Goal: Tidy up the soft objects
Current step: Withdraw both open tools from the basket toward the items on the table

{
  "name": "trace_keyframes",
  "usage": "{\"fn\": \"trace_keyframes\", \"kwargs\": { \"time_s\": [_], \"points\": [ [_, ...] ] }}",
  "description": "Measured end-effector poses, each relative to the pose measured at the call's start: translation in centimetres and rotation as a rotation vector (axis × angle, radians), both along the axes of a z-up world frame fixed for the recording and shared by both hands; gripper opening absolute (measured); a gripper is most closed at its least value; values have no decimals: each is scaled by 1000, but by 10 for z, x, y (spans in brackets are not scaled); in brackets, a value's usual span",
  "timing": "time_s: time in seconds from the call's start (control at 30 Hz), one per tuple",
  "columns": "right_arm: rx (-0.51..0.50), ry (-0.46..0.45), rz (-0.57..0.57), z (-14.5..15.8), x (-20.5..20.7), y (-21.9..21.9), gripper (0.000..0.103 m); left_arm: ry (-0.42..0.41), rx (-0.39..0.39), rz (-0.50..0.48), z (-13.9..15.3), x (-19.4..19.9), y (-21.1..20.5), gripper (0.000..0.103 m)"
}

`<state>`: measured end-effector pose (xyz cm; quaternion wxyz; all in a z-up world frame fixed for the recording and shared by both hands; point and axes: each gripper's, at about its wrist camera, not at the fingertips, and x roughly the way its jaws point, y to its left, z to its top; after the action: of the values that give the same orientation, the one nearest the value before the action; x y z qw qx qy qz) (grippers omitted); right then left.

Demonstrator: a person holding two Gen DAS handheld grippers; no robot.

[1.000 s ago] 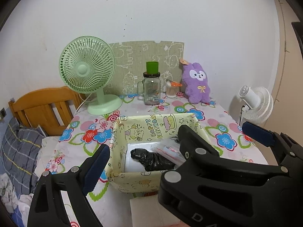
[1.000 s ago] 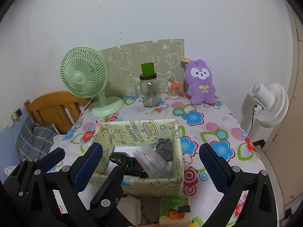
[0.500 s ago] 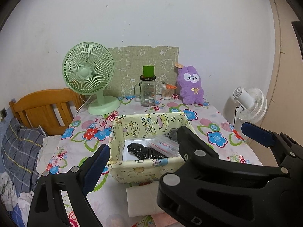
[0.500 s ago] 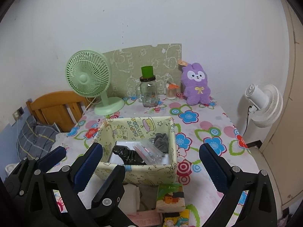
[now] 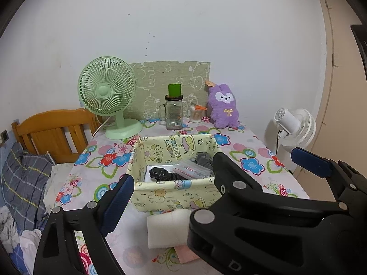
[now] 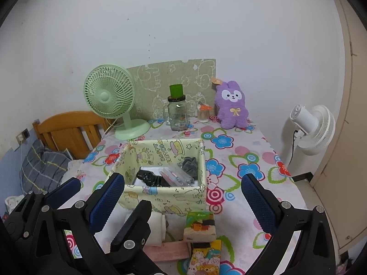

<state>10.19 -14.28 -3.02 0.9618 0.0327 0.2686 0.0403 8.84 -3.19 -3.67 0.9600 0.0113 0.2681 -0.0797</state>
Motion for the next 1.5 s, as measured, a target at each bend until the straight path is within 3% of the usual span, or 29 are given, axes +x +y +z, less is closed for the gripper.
{"fn": "trace_keyframes", "kwargs": {
  "time_s": [0.67, 1.5],
  "points": [
    [-9, -38, 25, -19, -41, -19, 103, -30, -30, -38, -24, -37, -19, 85],
    [28, 65, -54, -94, -39, -32, 97, 112, -21, -89, -94, -29, -31, 84]
  ]
}}
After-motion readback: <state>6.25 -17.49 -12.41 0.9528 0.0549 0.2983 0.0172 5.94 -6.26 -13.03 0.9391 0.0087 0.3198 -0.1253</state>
